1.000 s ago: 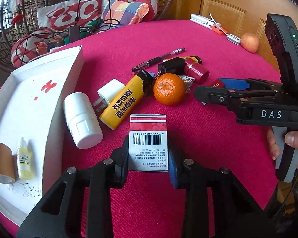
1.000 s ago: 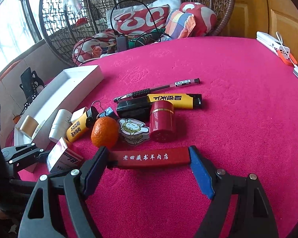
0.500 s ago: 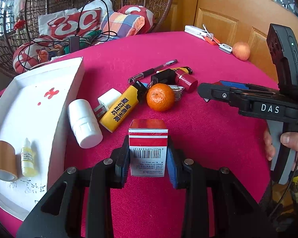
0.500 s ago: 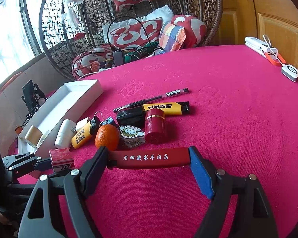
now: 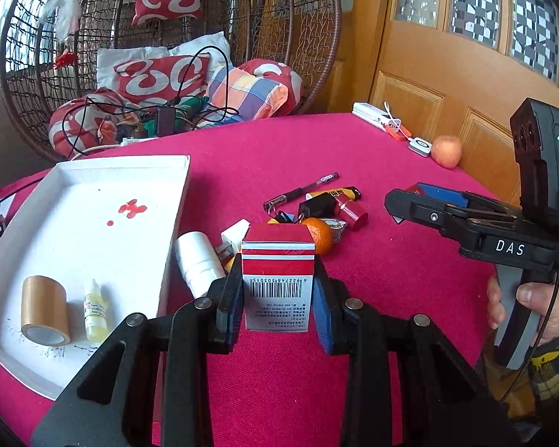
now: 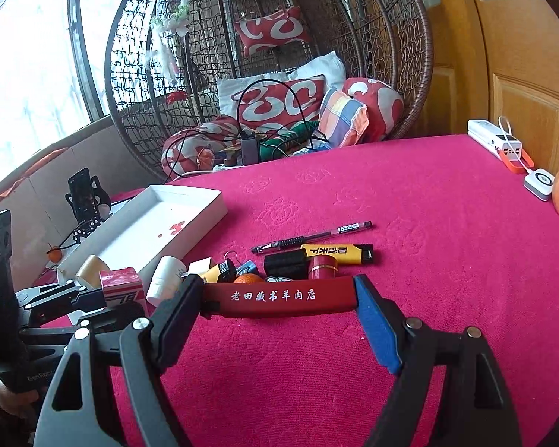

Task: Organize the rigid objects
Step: 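Place the medicine box and red stick box in the tray with both tools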

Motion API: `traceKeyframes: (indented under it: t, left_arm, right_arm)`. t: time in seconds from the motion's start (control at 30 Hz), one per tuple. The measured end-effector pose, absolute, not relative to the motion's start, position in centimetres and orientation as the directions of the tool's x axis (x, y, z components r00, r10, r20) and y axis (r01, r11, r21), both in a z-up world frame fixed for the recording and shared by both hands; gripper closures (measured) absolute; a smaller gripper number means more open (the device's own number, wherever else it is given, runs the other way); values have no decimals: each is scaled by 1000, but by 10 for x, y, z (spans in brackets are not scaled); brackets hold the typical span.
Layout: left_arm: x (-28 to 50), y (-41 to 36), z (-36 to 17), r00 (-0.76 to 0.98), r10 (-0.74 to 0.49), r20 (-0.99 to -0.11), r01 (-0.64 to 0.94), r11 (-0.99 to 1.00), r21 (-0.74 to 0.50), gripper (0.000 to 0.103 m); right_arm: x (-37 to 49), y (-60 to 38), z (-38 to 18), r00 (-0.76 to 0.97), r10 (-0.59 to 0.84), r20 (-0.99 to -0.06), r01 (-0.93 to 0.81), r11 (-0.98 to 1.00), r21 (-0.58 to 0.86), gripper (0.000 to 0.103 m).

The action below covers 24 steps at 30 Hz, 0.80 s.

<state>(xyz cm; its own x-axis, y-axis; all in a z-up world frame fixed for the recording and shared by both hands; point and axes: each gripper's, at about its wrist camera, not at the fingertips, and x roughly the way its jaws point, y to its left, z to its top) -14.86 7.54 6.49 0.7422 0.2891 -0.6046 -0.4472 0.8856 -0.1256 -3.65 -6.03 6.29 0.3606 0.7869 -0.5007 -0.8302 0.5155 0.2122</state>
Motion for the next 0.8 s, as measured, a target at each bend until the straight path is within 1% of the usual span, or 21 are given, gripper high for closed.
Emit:
traceKeyframes:
  t: [0.17,0.27,0.4,0.5,0.63,0.73,0.8]
  left_arm:
    - [-172,93,76,751,335,-569,-490,860,-141,72]
    - [-190,110,83,745,384,-546,-536,832,-146,72]
    - [-218,141,91,719,462,-519,-615,771,-166,72]
    - [-243,165,92,692,516,-505,-674,712,-195,72]
    - [-269,192,84,645,562,-517,-736,640,-222,72]
    - [-277,212,75,631,557,-540,-754,606,-255,72]
    - [-275,224,71,617,559,-554,-765,592,-254,72]
  right_arm:
    - [-44,-51,68,356,785,-506,-839,508,197,22]
    - [-51,-41,72,344,789,-510,-853,490,183,22]
    - [-62,-18,78,279,807,-521,-886,426,185,22]
    - [-78,5,85,245,817,-522,-916,372,150,22]
    - [-100,39,89,214,822,-527,-948,304,89,22]
    - [-115,68,88,182,818,-546,-965,255,60,22]
    - [-124,86,88,180,813,-554,-971,236,32,22]
